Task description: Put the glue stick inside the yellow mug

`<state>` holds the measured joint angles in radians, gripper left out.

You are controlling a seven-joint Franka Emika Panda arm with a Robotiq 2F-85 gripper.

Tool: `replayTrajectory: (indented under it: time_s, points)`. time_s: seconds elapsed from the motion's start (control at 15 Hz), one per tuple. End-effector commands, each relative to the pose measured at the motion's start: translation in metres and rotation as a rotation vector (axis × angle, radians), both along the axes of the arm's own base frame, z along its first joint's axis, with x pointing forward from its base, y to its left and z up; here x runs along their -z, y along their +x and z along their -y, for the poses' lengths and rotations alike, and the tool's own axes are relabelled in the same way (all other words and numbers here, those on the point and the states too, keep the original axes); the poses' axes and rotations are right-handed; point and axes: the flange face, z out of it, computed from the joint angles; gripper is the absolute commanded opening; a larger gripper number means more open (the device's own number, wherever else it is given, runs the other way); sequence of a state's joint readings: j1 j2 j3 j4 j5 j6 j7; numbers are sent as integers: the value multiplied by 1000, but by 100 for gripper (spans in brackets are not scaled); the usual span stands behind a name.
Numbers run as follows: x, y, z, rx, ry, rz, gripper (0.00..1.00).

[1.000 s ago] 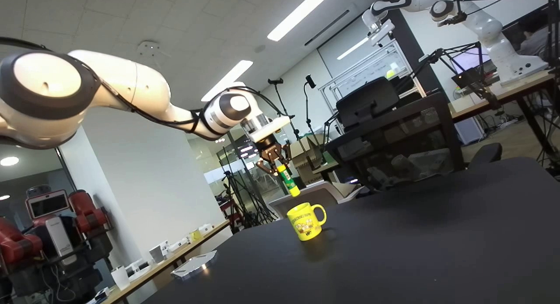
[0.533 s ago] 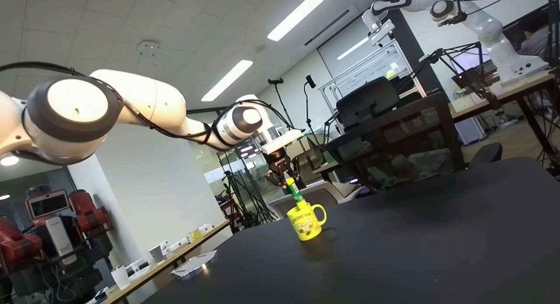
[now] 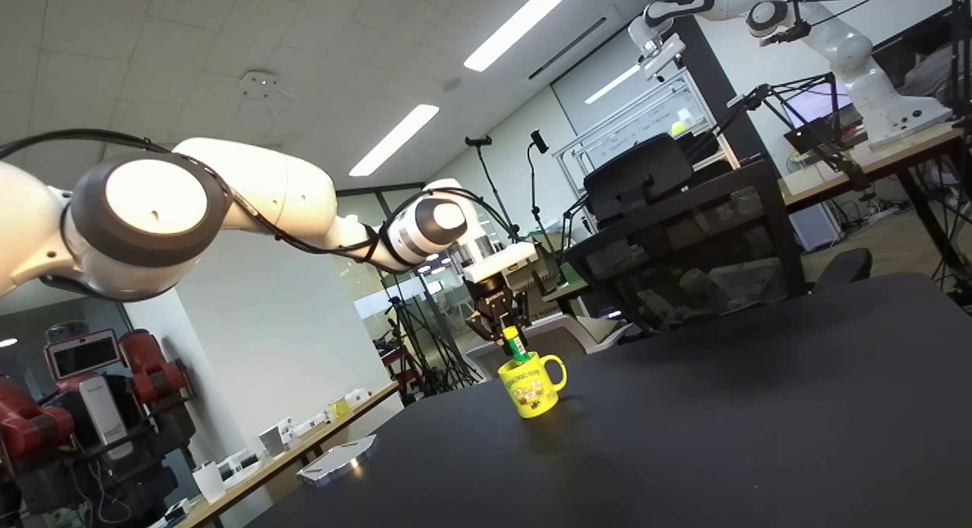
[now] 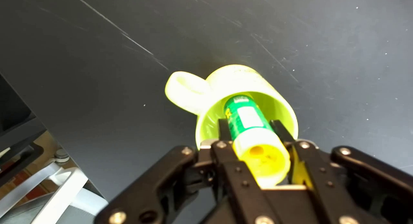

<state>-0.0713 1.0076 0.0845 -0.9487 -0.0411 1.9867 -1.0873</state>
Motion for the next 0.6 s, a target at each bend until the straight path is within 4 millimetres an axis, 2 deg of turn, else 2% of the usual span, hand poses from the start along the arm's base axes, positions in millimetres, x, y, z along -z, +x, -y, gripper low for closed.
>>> replayTrajectory:
  time_s: [0.0,0.2,0.27,0.4,0.53]
  points:
    - [3,5,5,-4,17,0,9]
    - [11,5,7,-5,14,-8,9]
    - [12,4,7,-1,16,-12,59]
    - [11,4,7,0,18,-11,66]
    - [1,5,9,7,21,-2,80]
